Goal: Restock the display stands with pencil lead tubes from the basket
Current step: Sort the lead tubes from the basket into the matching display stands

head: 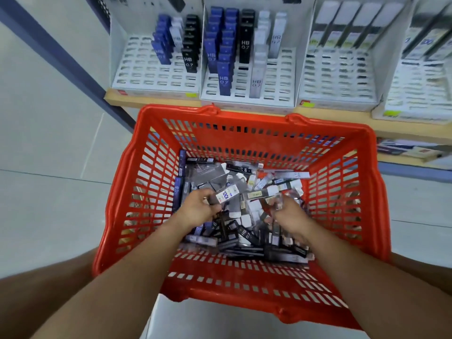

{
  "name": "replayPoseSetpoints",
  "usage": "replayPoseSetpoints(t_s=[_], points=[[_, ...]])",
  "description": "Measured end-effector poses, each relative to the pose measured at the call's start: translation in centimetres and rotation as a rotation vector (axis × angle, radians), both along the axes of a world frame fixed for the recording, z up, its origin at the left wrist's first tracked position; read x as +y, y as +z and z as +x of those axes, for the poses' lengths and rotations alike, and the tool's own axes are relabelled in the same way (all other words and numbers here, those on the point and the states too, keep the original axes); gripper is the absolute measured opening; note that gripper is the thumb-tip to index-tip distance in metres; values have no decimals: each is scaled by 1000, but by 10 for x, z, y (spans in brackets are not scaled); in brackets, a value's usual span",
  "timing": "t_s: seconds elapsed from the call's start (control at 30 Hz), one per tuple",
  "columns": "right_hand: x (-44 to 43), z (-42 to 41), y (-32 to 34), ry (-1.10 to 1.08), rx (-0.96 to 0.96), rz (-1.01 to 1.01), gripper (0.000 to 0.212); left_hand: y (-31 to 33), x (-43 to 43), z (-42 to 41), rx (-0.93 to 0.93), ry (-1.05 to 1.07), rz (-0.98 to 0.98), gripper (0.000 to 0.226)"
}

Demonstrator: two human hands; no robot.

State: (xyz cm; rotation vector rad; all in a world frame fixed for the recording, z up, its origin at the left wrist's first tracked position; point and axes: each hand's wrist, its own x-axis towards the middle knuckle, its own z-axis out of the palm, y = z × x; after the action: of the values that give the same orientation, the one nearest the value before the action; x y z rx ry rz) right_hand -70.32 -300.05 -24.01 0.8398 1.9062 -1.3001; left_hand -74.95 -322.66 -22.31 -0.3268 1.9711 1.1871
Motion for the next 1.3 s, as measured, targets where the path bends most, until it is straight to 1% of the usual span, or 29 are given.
replayPoseSetpoints(t_s=[0.07,0.1,0.17,0.2,0.27,0.3,0.33,0.4,0.43,0.5,0.57,0.63,0.67,0.7,0.73,0.8,0.83,0.87,0.93,1.0,1.1,1.13,1.2,1.27,1.3], points=[[-5,-11,20,-244,8,-177,27,18,5,-1,-119,240,174,18],[-10,-15,30,-322,24,-253,25,26,7,-1,-159,324,250,19],[-25,-23,55,-404,28,-378,18,42,11,0,-174,380,351,18],[-33,-27,66,-377,23,-390,30,48,14,1,-156,394,376,21],[-44,-32,90,-157,59,-340,78,65,23,1,-80,410,392,25],[-48,-33,100,-39,115,-342,92,73,26,1,-23,416,399,25],[-50,-35,112,68,174,-359,85,83,30,0,28,433,401,24],[-47,-38,137,195,273,-411,41,103,35,-2,90,491,429,21],[-44,-41,149,237,303,-429,33,114,35,-2,109,517,464,20],[-34,-44,172,246,310,-477,32,140,36,-2,132,562,525,18],[-30,-45,190,83,293,-594,29,160,33,-1,192,542,490,17],[-29,-47,203,-217,302,-764,24,181,35,3,236,448,429,18],[-30,-47,211,-334,338,-824,24,191,37,8,245,380,395,21],[-31,-48,214,-398,385,-814,26,202,42,15,248,302,369,23],[-33,-48,219,-398,441,-737,30,210,47,21,254,223,345,24],[-36,-43,232,-329,539,-490,43,226,56,35,276,98,333,26],[-36,-40,237,-336,573,-430,42,233,58,40,284,72,350,24],[-33,-38,242,-375,599,-433,34,241,59,43,297,62,373,20],[-28,-32,250,-472,637,-545,21,256,57,45,332,73,417,13],[-26,-28,258,-548,668,-680,21,270,53,45,374,121,437,15],[-33,-25,273,-554,712,-819,20,291,48,37,525,134,324,23],[-37,-24,278,-528,712,-866,25,297,46,32,580,143,280,24],[-44,-23,282,-442,712,-920,44,309,45,20,656,197,270,25],[-53,-24,277,-336,687,-950,68,315,48,8,661,304,376,24],[-56,-24,274,-277,667,-962,74,315,51,4,641,360,442,23]])
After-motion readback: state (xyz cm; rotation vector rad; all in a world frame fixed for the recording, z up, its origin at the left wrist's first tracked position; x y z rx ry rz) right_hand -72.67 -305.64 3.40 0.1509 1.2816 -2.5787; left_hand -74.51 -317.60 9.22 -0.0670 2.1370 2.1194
